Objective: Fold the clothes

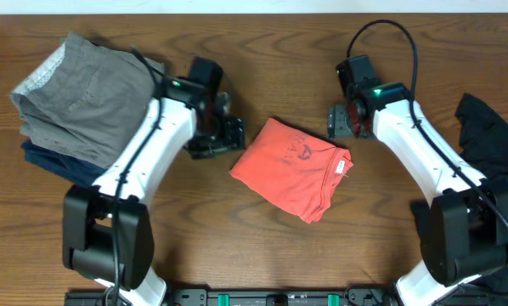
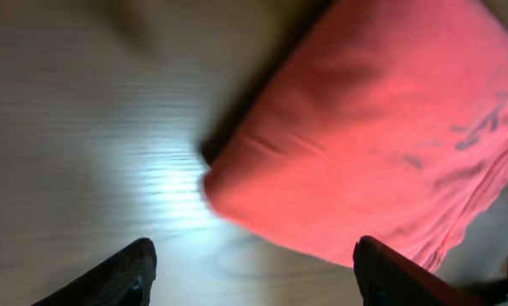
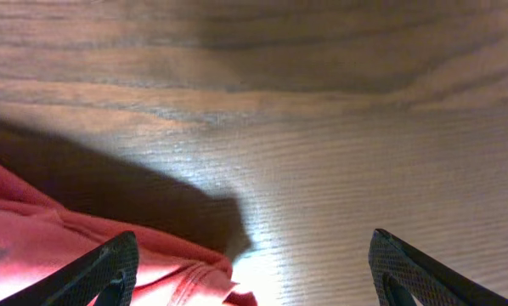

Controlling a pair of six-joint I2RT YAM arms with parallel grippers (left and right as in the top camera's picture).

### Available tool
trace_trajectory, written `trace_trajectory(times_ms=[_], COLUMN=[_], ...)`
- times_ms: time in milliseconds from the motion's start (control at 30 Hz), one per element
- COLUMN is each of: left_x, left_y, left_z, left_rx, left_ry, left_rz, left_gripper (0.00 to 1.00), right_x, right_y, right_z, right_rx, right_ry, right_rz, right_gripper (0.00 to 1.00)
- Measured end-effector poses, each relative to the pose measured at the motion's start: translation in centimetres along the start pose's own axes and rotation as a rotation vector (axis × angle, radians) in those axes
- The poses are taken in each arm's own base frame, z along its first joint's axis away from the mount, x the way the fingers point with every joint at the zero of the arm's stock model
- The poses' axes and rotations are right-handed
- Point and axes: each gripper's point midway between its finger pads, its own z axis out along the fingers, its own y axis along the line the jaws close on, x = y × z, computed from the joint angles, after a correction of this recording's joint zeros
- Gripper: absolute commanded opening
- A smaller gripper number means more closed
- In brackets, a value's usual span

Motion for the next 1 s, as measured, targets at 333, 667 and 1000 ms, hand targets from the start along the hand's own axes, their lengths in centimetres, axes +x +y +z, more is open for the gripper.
trace_trajectory(times_ms=[333, 667, 1000], left_x=[2.3, 1.9, -1.2], left_y=[-3.7, -4.8, -3.6], left_z=[4.5, 5.2, 7.3], left_rx=[0.066, 0.079, 0.054], left_ry=[0.008, -0.035, -0.108], left_rz=[0.090, 0.102, 0.094], left_gripper=[0.76, 0.76, 0.76], right_x=[1.6, 6.3, 10.5], right_y=[0.4, 1.3, 1.8], right_z=[2.6, 5.4, 3.7], right_rx=[-0.017, -0.005, -0.001], right_ry=[0.094, 0.297, 0.463], right_rz=[-0.041, -0.121, -0.184], right_gripper=[0.85, 0.85, 0.84])
